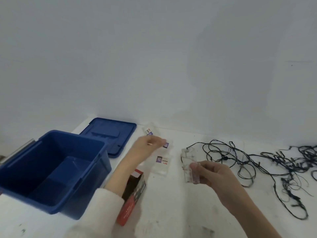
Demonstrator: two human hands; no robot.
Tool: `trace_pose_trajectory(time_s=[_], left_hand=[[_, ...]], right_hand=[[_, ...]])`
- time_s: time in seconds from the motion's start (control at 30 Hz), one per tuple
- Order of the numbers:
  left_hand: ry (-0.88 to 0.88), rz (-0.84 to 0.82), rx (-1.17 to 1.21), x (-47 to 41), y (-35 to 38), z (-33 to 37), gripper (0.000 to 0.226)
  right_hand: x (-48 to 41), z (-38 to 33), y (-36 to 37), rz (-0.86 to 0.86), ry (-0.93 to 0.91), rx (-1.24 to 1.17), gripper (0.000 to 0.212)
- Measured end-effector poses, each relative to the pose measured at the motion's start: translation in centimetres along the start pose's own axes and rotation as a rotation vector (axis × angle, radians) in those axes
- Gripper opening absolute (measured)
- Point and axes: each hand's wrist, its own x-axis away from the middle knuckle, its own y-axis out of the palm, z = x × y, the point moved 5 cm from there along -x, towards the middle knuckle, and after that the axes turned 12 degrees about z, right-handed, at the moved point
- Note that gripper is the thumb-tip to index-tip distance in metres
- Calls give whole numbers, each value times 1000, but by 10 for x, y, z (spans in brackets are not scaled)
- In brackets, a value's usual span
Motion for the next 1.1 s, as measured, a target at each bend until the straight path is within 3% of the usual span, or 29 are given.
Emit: trace_pose_trajectory(time_s=[0.07,0.17,0.33,0.5,0.6,0.7,0.9,1.0,1.1], left_hand=[[-3,199,-299,-40,-10,-30,47],[-119,106,-675,-75,-3,-74,71],[-231,69,-723,-85,8,-99,77],[-245,187,-523,-82,4,-97,90],[-214,248,-460,-77,-4,-82,72],[-40,285,-368,-63,-12,-49,52],[342,-195,-368,1,13,33,51],[367,-252,-104,25,15,59,61],[303,-157,238,38,9,67,72]], right_hand=[[-4,3,-1,8,20,-8,22],[-7,9,-2,7,32,-9,22],[-10,12,-8,27,42,-1,30],[-8,10,-12,23,46,13,29],[-9,5,-16,54,39,6,30],[-5,-10,-18,57,-58,70,29],[-7,-48,-11,12,-450,445,34],[-4,-54,-10,-74,-414,455,31],[3,-59,-16,-57,-332,254,26]])
